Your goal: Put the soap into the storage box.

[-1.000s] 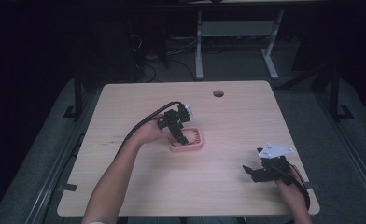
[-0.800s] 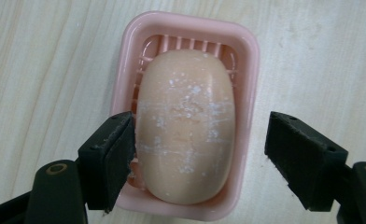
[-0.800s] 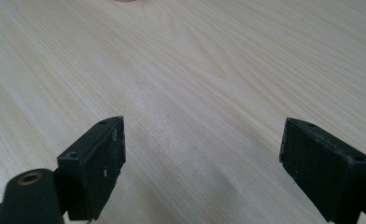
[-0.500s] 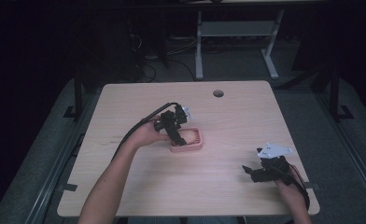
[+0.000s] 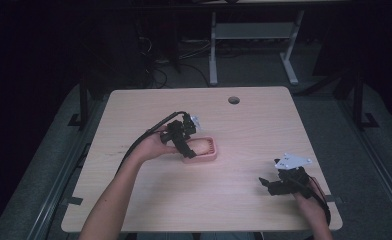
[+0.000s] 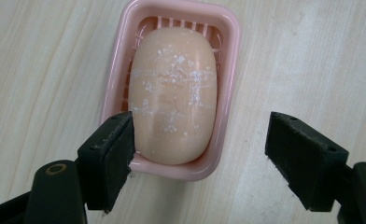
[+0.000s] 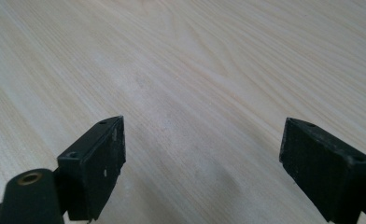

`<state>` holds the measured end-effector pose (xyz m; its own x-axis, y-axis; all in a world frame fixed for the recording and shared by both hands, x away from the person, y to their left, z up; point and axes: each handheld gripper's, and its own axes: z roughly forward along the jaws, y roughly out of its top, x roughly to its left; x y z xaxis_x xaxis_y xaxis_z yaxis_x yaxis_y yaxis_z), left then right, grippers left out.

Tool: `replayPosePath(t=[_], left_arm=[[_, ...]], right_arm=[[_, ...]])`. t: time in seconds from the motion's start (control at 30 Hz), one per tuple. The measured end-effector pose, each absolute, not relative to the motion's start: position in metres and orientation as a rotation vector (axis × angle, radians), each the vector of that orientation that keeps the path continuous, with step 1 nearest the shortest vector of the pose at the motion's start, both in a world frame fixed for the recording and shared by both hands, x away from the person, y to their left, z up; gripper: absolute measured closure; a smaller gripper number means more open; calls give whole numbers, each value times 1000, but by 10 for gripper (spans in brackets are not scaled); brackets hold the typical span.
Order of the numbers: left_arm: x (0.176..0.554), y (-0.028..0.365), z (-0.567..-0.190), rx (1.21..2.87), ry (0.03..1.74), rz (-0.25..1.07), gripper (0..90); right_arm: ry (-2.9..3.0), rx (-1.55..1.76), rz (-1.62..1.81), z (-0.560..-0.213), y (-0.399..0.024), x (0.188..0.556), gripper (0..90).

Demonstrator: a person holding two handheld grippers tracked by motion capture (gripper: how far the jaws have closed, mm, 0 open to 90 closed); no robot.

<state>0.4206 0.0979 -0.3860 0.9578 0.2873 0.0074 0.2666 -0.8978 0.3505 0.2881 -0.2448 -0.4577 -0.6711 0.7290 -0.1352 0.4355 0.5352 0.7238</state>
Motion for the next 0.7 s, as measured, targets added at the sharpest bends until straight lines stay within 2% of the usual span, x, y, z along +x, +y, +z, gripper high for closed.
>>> replayPosePath(t=[0.7], left_arm=[[402, 118, -393, 2737, 446, 65, 238]], right_arm=[[2343, 976, 935, -458, -243, 288, 138]])
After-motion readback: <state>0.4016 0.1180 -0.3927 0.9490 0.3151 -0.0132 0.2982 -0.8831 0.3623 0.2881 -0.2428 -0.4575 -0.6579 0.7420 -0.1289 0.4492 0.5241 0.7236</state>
